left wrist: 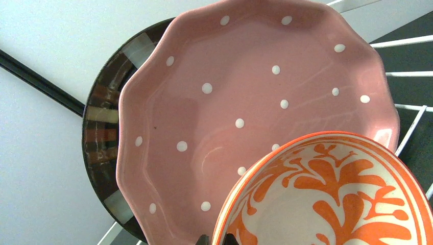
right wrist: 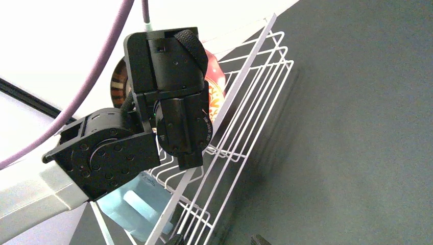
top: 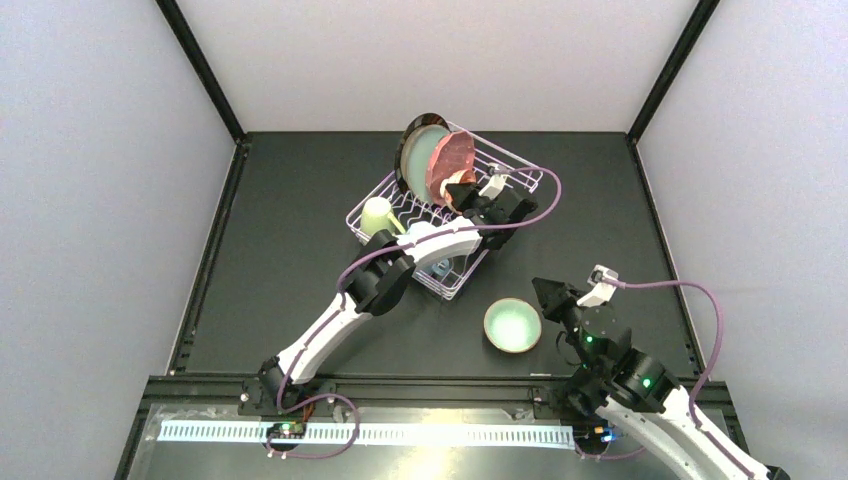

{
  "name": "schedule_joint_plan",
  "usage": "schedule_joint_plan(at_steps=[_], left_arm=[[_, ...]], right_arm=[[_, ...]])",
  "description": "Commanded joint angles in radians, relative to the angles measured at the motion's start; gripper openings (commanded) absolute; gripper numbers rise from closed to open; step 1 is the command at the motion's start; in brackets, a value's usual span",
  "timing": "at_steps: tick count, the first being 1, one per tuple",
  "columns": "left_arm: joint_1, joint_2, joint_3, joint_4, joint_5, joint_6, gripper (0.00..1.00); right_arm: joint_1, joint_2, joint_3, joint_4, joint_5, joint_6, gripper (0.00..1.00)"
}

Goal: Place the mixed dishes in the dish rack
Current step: Place the upside down bowl on the dish rack.

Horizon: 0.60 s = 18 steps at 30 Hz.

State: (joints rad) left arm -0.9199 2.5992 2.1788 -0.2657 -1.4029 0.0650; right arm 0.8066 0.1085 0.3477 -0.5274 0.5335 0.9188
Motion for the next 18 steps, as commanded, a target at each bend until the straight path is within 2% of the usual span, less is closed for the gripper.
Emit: schedule_joint_plan(at_steps=[1, 10, 18], left_arm=[[-0.003, 0.082, -0.007, -0.111, 0.037, 0.027, 0.01], [0.013, 0.087, 0.000, 0.040, -0.011, 0.194, 0.01], [0.017, 0.132, 0.004, 0.158, 0.004, 0.382, 0.01]], right_arm=[[-0.004, 0.007, 0.030, -0.010, 0.014, 0.001, 0.75], [-0.003, -0.001, 0.051, 0.002, 0.020, -0.011, 0.75], [-0.003, -0.025, 0.074, -0.019, 0.040, -0.011, 0.75]])
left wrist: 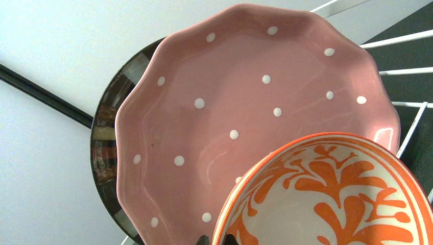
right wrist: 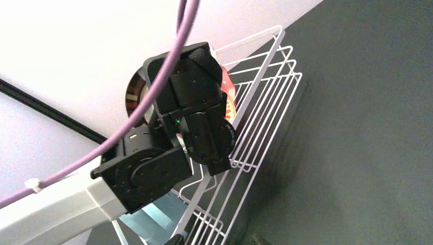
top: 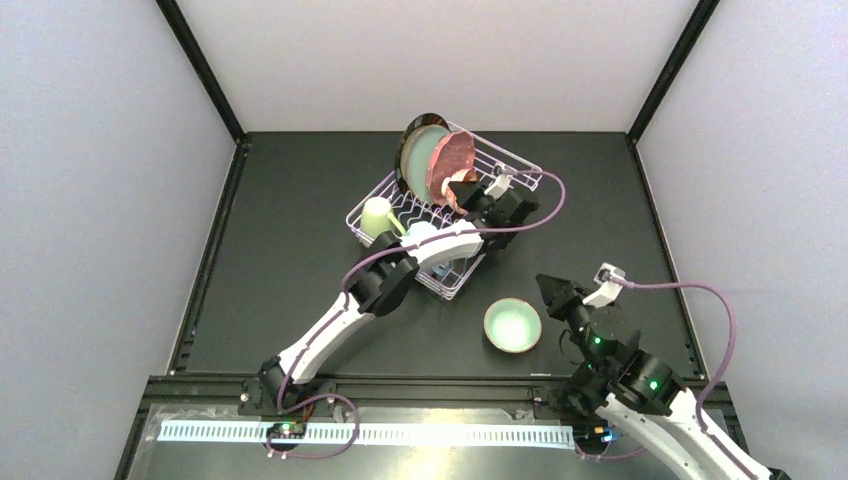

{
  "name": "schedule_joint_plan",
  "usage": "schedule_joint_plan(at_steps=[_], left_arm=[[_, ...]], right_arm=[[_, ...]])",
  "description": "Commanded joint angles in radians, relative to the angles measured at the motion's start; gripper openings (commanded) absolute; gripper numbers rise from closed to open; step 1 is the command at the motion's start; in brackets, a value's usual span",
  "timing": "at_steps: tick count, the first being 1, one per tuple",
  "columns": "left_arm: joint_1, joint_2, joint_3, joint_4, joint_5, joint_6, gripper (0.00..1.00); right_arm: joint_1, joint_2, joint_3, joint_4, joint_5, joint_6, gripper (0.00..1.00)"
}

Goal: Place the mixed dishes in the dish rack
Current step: Place the upside down bowl on the dish rack.

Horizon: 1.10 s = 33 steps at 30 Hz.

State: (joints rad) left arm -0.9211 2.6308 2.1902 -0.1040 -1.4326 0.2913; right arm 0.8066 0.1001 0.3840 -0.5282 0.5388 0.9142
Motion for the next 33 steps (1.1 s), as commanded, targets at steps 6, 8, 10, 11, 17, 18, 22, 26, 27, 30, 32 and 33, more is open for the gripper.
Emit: schedule_joint_plan(at_steps=[6, 8, 10, 11, 17, 18, 22, 26, 27, 30, 32, 33], left_arm=[[0.014, 0.117, -0.007, -0.013, 0.056, 0.177, 0.01], [0.010, 0.125, -0.008, -0.023, 0.059, 0.177, 0.01], [0.004, 0.131, -0.007, -0.037, 0.063, 0.174, 0.01], [0.001, 0.133, -0.008, -0.044, 0.065, 0.171, 0.01], [-0.020, 0.138, -0.013, -0.103, 0.099, 0.153, 0.01], [-0.023, 0.139, -0.013, -0.112, 0.101, 0.151, 0.02], [-0.031, 0.146, -0.011, -0.165, 0.104, 0.123, 0.13], [-0.037, 0.160, -0.008, -0.223, 0.111, 0.082, 0.24], [-0.039, 0.164, -0.008, -0.236, 0.111, 0.071, 0.26], [-0.045, 0.166, -0.009, -0.281, 0.113, 0.026, 0.33], [-0.047, 0.163, -0.007, -0.302, 0.118, -0.007, 0.35], [-0.048, 0.161, -0.007, -0.310, 0.121, -0.022, 0.36]], right_arm=[[-0.003, -0.059, 0.041, -0.039, 0.057, -0.015, 0.75], [-0.004, -0.071, 0.045, -0.051, 0.066, -0.016, 0.75], [-0.004, -0.079, 0.048, -0.056, 0.067, -0.016, 0.75], [-0.004, -0.081, 0.051, -0.057, 0.067, -0.015, 0.75], [-0.004, -0.075, 0.074, -0.059, 0.079, -0.014, 0.75], [-0.003, -0.074, 0.076, -0.059, 0.078, -0.013, 0.75], [-0.003, -0.073, 0.078, -0.058, 0.071, -0.001, 0.75], [-0.003, -0.076, 0.082, -0.074, 0.070, 0.009, 0.75], [-0.003, -0.080, 0.082, -0.079, 0.073, 0.013, 0.75], [-0.003, -0.096, 0.085, -0.096, 0.084, 0.017, 0.75], [-0.004, -0.098, 0.090, -0.111, 0.088, 0.022, 0.75], [-0.004, -0.098, 0.096, -0.119, 0.090, 0.024, 0.75]])
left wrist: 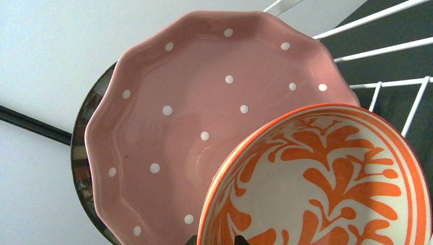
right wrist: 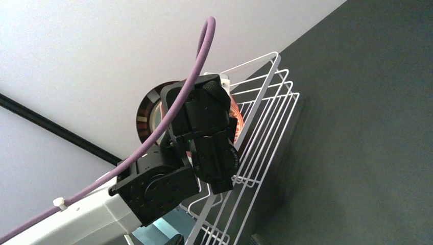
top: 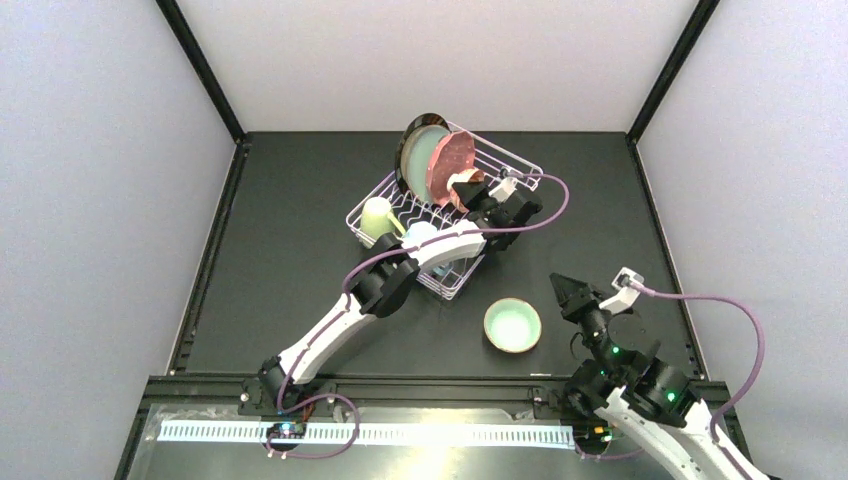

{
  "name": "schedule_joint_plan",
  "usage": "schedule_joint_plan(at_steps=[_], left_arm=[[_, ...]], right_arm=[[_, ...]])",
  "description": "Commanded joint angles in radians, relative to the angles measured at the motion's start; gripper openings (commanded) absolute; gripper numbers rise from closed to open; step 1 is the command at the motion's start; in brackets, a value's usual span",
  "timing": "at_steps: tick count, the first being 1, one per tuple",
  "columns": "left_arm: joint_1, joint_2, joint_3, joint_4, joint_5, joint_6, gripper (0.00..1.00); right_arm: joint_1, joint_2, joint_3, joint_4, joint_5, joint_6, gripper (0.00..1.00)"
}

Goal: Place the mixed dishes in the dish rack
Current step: Place the upside down bowl on the dish rack.

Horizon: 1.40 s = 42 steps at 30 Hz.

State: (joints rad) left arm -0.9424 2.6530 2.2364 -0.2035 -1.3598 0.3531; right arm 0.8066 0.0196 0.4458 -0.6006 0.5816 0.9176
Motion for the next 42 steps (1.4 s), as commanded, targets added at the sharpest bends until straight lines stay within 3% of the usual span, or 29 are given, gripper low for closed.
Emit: schedule_joint_plan(at_steps=[1, 7, 42], left_arm=[[-0.029, 0.139, -0.054, -0.216, 0.050, -0.090, 0.37], [-0.046, 0.140, -0.032, -0.246, 0.064, -0.119, 0.43], [-0.089, 0.085, 0.035, -0.335, 0.260, -0.202, 0.45]], right_arm=[[-0.003, -0.018, 0.037, -0.049, 0.046, 0.021, 0.75], [-0.003, -0.018, 0.058, -0.063, 0.058, 0.023, 0.75], [-0.003, 0.076, 0.108, 0.001, 0.081, -0.011, 0.75]])
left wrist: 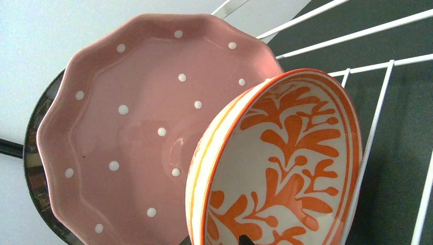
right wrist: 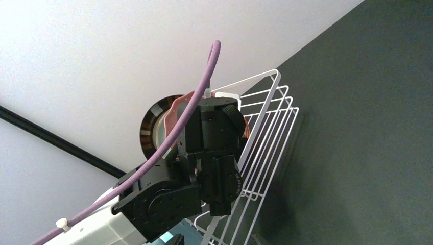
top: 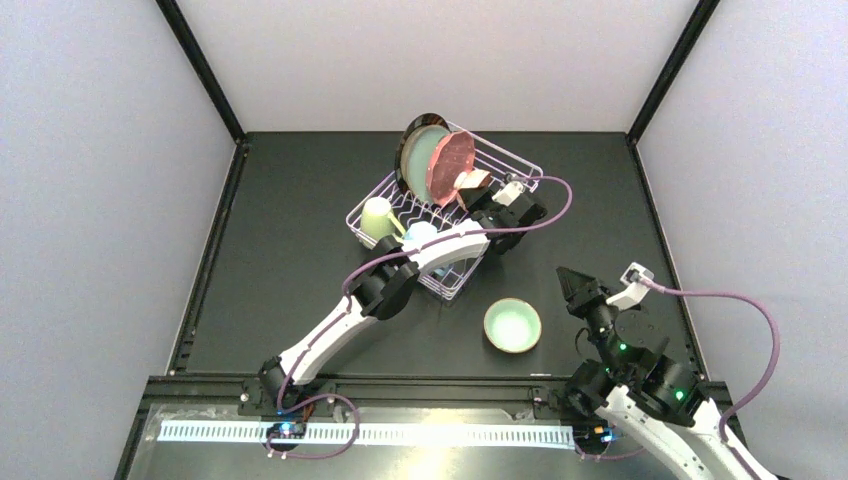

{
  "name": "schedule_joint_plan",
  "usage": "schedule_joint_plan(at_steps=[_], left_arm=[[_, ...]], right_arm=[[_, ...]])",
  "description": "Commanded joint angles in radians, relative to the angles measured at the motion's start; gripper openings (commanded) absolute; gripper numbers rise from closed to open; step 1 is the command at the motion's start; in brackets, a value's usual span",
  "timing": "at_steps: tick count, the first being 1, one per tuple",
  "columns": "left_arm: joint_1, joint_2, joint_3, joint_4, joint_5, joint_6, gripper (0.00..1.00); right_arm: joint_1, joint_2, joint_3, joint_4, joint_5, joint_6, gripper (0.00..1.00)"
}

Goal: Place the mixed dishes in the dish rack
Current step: Place the upside down bowl on the dish rack.

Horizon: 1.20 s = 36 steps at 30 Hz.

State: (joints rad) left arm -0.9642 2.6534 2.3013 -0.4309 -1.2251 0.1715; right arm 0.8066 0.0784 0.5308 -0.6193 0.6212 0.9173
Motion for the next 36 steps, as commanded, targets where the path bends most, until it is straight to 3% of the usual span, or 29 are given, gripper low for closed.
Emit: schedule_joint_plan(at_steps=[1, 36], left_arm=[[-0.069, 0.082, -0.029, -0.110, 0.128, -0.024, 0.45], [-0.126, -0.006, -0.025, -0.160, 0.188, -0.102, 0.48]], right_arm=[[-0.003, 0.024, 0.024, 0.022, 0.043, -0.011, 0.75], [-0.003, 0.106, 0.084, 0.029, 0.046, -0.022, 0.75]])
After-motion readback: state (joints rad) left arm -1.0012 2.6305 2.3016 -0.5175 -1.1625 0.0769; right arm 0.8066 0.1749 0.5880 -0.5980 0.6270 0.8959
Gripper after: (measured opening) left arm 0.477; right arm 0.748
